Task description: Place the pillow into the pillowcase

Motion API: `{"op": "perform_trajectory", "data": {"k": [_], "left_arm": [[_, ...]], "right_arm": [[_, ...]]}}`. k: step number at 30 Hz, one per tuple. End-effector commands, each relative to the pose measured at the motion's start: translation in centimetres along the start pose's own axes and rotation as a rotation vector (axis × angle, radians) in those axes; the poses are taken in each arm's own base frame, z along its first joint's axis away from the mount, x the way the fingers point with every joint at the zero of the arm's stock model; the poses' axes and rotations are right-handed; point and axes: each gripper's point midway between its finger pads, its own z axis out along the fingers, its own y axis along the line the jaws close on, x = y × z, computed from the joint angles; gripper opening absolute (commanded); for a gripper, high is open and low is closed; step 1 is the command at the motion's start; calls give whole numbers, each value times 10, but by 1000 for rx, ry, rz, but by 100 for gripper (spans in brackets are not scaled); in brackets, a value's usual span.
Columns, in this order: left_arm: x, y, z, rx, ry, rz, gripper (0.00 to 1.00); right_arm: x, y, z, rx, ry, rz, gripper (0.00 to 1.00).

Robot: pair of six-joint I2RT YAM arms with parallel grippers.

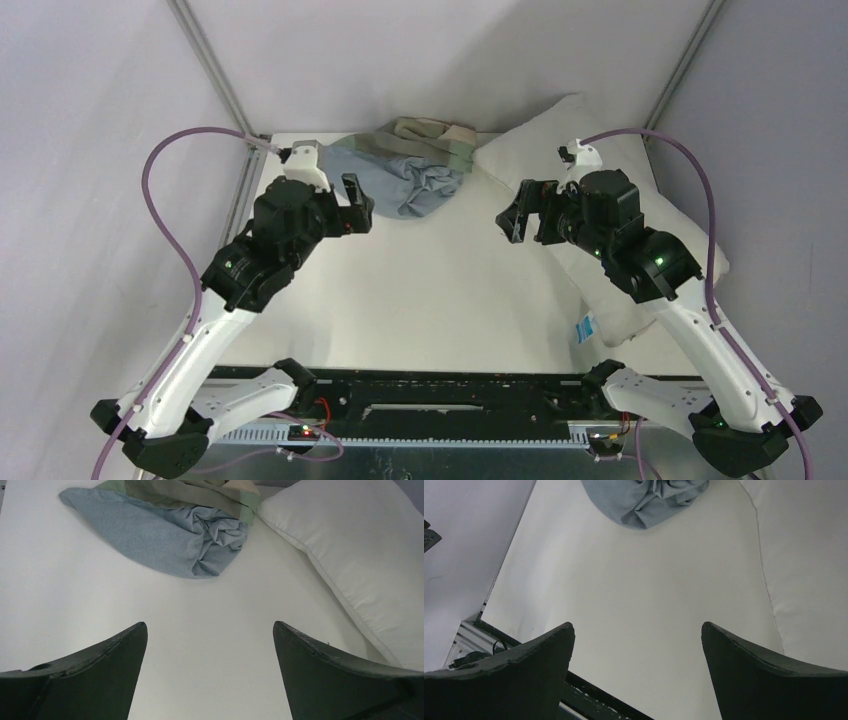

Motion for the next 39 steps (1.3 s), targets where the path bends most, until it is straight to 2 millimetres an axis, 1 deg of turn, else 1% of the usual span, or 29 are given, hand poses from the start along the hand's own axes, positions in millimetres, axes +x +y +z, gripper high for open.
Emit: {"op": "perform_trajectory", "data": {"k": [1,6,8,10,13,16,17,18,21,24,26,28,30,33,36,38,39], "left_arm": [[-3,7,2,-37,-19,-20,98],[1,12,16,-60,14,-30,98],[2,15,27,-71,24,-57,98],[3,24,45,-106,36,-102,98],[6,39,84,-166,67,-152,98],[13,53,134,-236,102,-147,98],[13,55,146,-242,102,-145,98],[19,60,165,-264,122,-140,98],[25,66,211,-286,145,-126,98],[39,71,255,-310,189,-116,98],[55,73,281,-316,220,-111,98],[74,77,302,-329,251,-112,98],[90,80,319,-344,279,-119,99],[113,83,336,-370,335,-144,92],[133,85,342,-399,378,-163,86],[142,85,341,-408,392,-179,77],[148,85,339,-412,400,-186,70]], "right_arm": [[-7,4,1,-16,-25,11,100],[-5,3,7,-12,-14,9,100],[-4,2,10,-5,-8,10,100],[-3,2,14,-2,0,12,100],[-3,4,24,-8,6,22,100],[-1,4,30,-4,16,22,100],[1,3,30,0,24,21,100],[1,0,31,14,25,17,100],[3,-10,32,53,34,15,100],[3,-15,32,71,31,17,100],[3,-18,32,80,31,20,100],[4,-22,33,90,32,22,100],[6,-23,34,94,40,21,100],[11,-26,38,99,56,21,100],[17,-28,43,102,71,24,100],[21,-29,48,98,79,29,100],[23,-29,49,96,83,31,100]]}}
